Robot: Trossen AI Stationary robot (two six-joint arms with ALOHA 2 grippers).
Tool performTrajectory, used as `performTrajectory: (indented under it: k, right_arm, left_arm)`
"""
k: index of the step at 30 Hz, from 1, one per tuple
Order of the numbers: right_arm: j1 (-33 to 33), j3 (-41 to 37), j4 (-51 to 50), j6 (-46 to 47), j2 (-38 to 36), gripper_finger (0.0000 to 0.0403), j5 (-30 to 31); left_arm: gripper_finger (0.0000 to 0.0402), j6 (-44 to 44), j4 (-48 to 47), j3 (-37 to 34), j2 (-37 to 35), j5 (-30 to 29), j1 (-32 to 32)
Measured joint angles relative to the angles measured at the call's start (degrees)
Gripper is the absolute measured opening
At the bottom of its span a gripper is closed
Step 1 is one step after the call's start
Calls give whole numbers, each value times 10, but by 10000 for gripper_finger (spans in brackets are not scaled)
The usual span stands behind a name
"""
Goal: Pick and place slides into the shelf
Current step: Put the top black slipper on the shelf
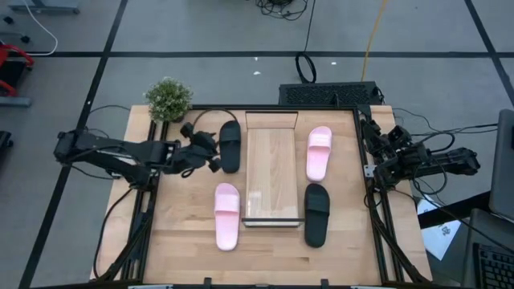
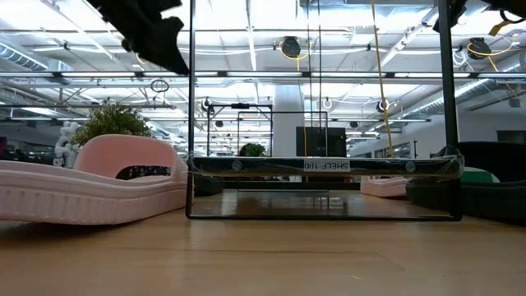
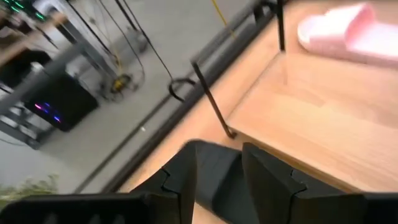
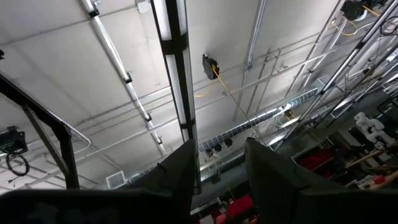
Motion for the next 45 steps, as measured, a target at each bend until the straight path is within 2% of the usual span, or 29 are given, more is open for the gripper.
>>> performTrajectory:
  k: [8,12,19,25,31,40,45]
  right_arm:
    - [0,0,1,-4,0,128,1]
    - [0,0,-7,-7,0,128,2]
    - [0,1,-36,-67,0,128,12]
    - [0,1,-69,-95,0,128,67]
    - [0,1,-78,-109,0,128,68]
    - [0,1,-79,-131,0,128,68]
    - [0,1,-79,-135,0,128,67]
  left_arm:
    - [129,-3,-22,0,43,69,45]
    - [129,-18,-23,0,48,79,67]
    - [129,-68,-19,0,47,86,141]
    - [129,-69,6,0,52,197,185]
    - [129,-81,21,0,52,256,203]
    - [129,-48,21,0,52,259,206]
    - [129,-48,18,0,65,283,198]
